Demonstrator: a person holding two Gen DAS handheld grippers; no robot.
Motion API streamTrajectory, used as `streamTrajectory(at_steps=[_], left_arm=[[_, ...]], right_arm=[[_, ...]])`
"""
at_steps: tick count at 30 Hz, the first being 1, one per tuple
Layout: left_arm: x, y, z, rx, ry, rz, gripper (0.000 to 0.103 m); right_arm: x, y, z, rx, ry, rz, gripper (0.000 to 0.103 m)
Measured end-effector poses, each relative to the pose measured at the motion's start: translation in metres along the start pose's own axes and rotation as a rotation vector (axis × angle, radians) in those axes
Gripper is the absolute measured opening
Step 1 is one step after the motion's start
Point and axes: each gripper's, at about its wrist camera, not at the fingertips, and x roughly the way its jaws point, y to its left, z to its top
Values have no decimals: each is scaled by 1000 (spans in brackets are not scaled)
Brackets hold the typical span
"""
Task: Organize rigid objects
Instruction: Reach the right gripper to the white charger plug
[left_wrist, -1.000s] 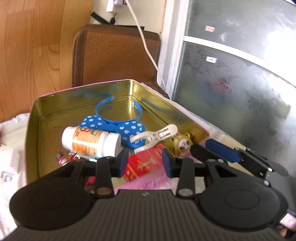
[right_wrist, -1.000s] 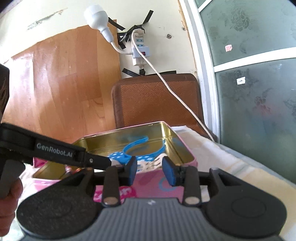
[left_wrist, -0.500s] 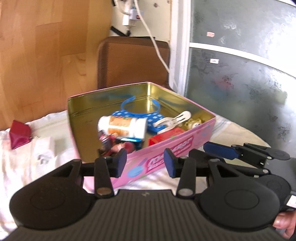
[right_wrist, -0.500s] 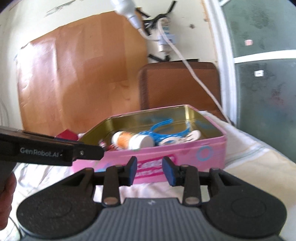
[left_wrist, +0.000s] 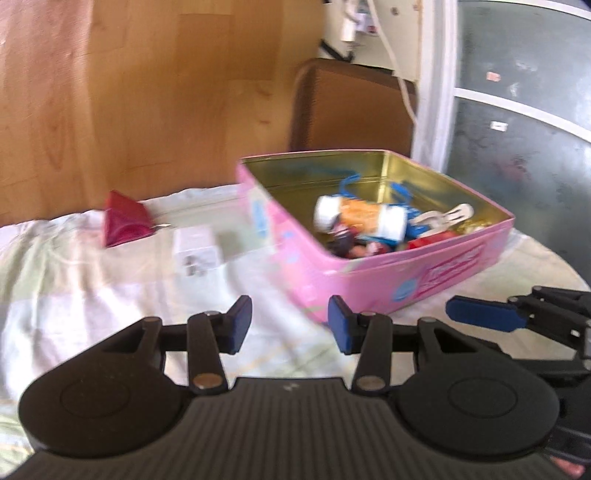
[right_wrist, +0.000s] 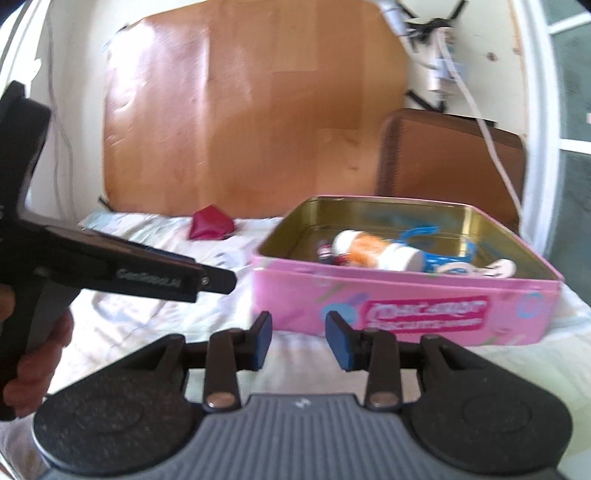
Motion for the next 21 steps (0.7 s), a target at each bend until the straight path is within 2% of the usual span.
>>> streamTrajectory(at_steps=[7,17,19,21], left_arm=[[3,44,-8,-23,5,83,50],[12,100,-20,-48,27,230,51],[16,111,-23,-78,40,241,51],[15,123,-23,-138,38,214,51]], right_arm=[[20,36,4,-68,41,68,35],[52,67,9,-116,111,129,36],[57,73,11,-131,115,133,37],[64,79,15,-148,113,135,38]])
